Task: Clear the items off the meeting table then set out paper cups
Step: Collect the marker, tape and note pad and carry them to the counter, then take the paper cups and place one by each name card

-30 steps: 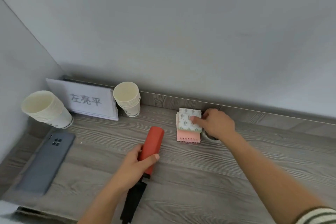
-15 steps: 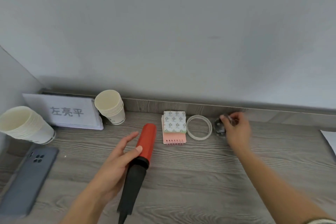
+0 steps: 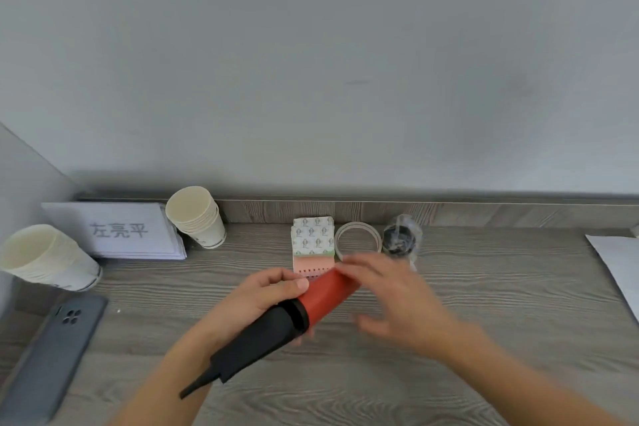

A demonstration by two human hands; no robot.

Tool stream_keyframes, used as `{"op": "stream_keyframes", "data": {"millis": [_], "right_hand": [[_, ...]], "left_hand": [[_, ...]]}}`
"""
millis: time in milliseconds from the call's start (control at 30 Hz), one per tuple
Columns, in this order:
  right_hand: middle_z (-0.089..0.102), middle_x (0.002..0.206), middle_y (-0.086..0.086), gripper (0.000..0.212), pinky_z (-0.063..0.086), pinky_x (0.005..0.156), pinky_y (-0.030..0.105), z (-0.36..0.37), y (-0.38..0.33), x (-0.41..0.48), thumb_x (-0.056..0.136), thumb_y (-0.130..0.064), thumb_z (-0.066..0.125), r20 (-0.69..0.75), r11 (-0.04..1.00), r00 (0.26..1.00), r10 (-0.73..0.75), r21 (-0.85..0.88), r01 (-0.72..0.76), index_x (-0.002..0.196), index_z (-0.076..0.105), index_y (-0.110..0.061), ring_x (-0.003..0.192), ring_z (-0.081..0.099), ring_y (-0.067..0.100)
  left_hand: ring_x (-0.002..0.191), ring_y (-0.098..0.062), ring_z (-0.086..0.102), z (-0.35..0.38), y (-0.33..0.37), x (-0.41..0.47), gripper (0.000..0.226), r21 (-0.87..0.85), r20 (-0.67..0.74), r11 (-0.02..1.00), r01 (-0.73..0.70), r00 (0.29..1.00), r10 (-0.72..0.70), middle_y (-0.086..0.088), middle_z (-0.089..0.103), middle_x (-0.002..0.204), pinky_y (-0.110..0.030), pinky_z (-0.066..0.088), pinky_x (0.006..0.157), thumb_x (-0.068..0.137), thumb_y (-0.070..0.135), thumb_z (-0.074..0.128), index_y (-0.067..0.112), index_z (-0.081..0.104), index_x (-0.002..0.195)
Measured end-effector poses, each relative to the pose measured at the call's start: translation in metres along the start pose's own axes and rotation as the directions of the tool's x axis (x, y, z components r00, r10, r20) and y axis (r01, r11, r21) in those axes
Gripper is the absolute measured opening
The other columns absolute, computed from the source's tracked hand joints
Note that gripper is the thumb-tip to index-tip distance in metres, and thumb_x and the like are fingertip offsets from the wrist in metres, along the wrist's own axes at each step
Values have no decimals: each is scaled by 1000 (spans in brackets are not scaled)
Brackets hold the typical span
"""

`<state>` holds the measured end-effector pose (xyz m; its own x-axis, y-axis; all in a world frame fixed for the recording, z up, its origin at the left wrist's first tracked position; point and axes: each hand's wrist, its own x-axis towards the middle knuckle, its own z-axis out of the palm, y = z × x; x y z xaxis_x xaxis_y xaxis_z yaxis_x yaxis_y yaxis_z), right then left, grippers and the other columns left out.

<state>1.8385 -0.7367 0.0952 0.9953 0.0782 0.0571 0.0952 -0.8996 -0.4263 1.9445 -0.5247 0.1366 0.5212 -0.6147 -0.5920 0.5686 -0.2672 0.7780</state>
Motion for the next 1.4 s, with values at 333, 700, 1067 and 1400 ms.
{"op": "stream_keyframes", "data": {"millis": [333, 700, 1067, 1400], "right_hand": [[61, 116, -7, 52, 48, 88, 29, 31, -14, 58, 83, -44, 65, 7, 949, 996, 88, 303, -86, 131, 51, -29, 100, 57, 8], [61, 119, -2, 46, 52, 87, 31, 74, 21, 42, 91, -47, 47, -184, 976, 960, 211, -16, -217, 125, 59, -20, 110, 58, 17], [60, 129, 5, 47, 40, 96, 36, 96, 29, 24, 89, -50, 50, -199, 962, 973, 116, -221, -160, 122, 63, -19, 117, 56, 23], [52, 136, 1, 48, 35, 106, 36, 77, 5, 26, 93, -53, 38, -290, 996, 955, 52, -60, -72, 121, 60, -21, 127, 45, 22]], "left_hand": [[76, -19, 68, -11, 8, -4, 33, 232, -244, 909, -347, 884, 399, -5, 72, 90, -33, 54, 62, 77, 5, 72, 17, 62, 106], [100, -27, 64, -56, 36, 72, 44, 833, -320, 535, -144, 663, 677, -8, 71, 108, -37, 50, 84, 81, 30, 73, 11, 58, 118], [91, -23, 66, -66, 21, 100, 50, 802, -348, 578, -151, 669, 657, -4, 69, 104, -40, 54, 80, 74, 38, 78, 14, 57, 113], [94, -36, 56, -131, -9, 33, 44, 954, -285, 250, 168, 234, 929, -18, 61, 112, -43, 52, 72, 69, 21, 84, 5, 68, 107]]}}
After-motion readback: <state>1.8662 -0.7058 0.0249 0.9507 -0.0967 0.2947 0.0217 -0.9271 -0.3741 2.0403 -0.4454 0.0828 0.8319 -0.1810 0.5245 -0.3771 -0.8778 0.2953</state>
